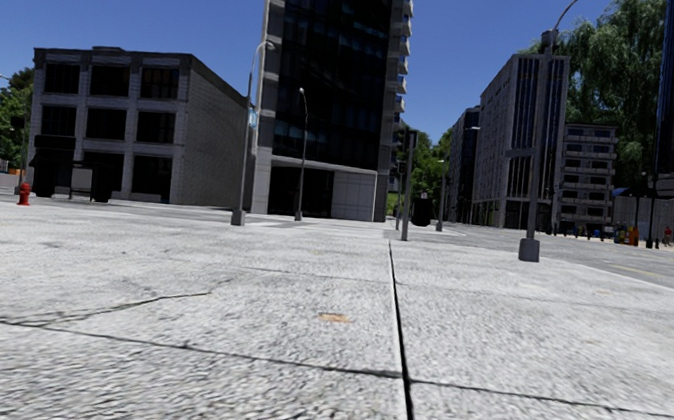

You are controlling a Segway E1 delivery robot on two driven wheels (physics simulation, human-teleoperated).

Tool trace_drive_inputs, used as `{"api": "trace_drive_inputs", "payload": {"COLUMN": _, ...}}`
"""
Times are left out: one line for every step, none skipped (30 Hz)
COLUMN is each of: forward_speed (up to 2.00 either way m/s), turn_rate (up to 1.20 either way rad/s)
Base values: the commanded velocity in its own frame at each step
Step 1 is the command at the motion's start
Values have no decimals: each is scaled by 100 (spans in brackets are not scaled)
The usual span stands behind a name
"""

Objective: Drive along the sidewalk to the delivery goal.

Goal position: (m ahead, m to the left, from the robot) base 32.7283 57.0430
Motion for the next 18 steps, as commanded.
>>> {"api": "trace_drive_inputs", "payload": {"forward_speed": 195, "turn_rate": 0}}
{"api": "trace_drive_inputs", "payload": {"forward_speed": 195, "turn_rate": 0}}
{"api": "trace_drive_inputs", "payload": {"forward_speed": 195, "turn_rate": 0}}
{"api": "trace_drive_inputs", "payload": {"forward_speed": 195, "turn_rate": 0}}
{"api": "trace_drive_inputs", "payload": {"forward_speed": 195, "turn_rate": 0}}
{"api": "trace_drive_inputs", "payload": {"forward_speed": 195, "turn_rate": 0}}
{"api": "trace_drive_inputs", "payload": {"forward_speed": 195, "turn_rate": 0}}
{"api": "trace_drive_inputs", "payload": {"forward_speed": 195, "turn_rate": 0}}
{"api": "trace_drive_inputs", "payload": {"forward_speed": 196, "turn_rate": 0}}
{"api": "trace_drive_inputs", "payload": {"forward_speed": 200, "turn_rate": 0}}
{"api": "trace_drive_inputs", "payload": {"forward_speed": 200, "turn_rate": 0}}
{"api": "trace_drive_inputs", "payload": {"forward_speed": 200, "turn_rate": 0}}
{"api": "trace_drive_inputs", "payload": {"forward_speed": 200, "turn_rate": 0}}
{"api": "trace_drive_inputs", "payload": {"forward_speed": 200, "turn_rate": 0}}
{"api": "trace_drive_inputs", "payload": {"forward_speed": 200, "turn_rate": 0}}
{"api": "trace_drive_inputs", "payload": {"forward_speed": 200, "turn_rate": 0}}
{"api": "trace_drive_inputs", "payload": {"forward_speed": 200, "turn_rate": 0}}
{"api": "trace_drive_inputs", "payload": {"forward_speed": 200, "turn_rate": 0}}
